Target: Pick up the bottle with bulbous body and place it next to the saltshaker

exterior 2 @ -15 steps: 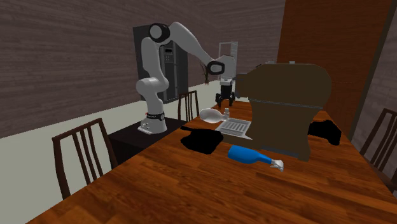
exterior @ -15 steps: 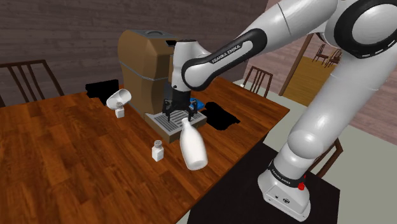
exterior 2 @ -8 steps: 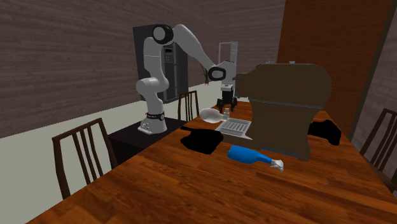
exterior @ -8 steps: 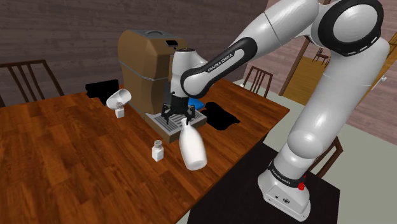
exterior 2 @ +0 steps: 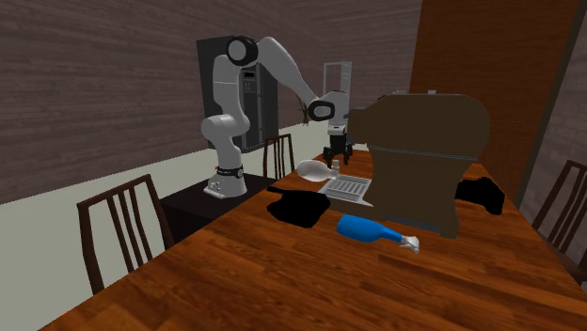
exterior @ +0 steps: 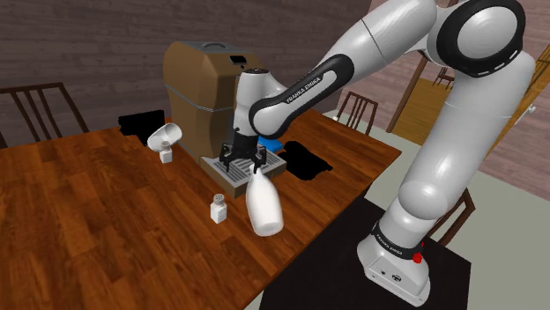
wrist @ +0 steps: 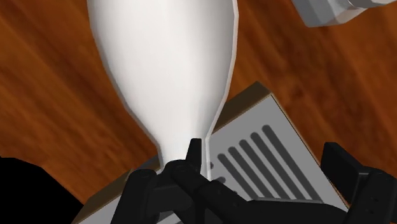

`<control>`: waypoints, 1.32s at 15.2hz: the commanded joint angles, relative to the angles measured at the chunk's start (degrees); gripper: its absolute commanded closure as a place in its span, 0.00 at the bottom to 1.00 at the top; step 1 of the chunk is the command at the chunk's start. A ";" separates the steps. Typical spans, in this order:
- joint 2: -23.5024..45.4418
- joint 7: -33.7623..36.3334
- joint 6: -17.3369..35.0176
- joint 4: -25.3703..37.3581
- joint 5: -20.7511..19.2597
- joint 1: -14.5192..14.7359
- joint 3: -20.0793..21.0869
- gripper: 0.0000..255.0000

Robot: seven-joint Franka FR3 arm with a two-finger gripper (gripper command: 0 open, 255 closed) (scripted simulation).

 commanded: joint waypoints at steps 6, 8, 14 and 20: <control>0.88 1.17 -2.78 0.13 -0.30 0.25 0.04 1.00; 1.26 1.29 -2.64 0.31 -0.57 0.27 -0.03 1.00; -2.52 9.28 -3.36 -2.49 -5.68 0.87 -1.08 0.00; -2.70 16.84 -1.71 -5.10 -11.70 0.74 -1.58 0.00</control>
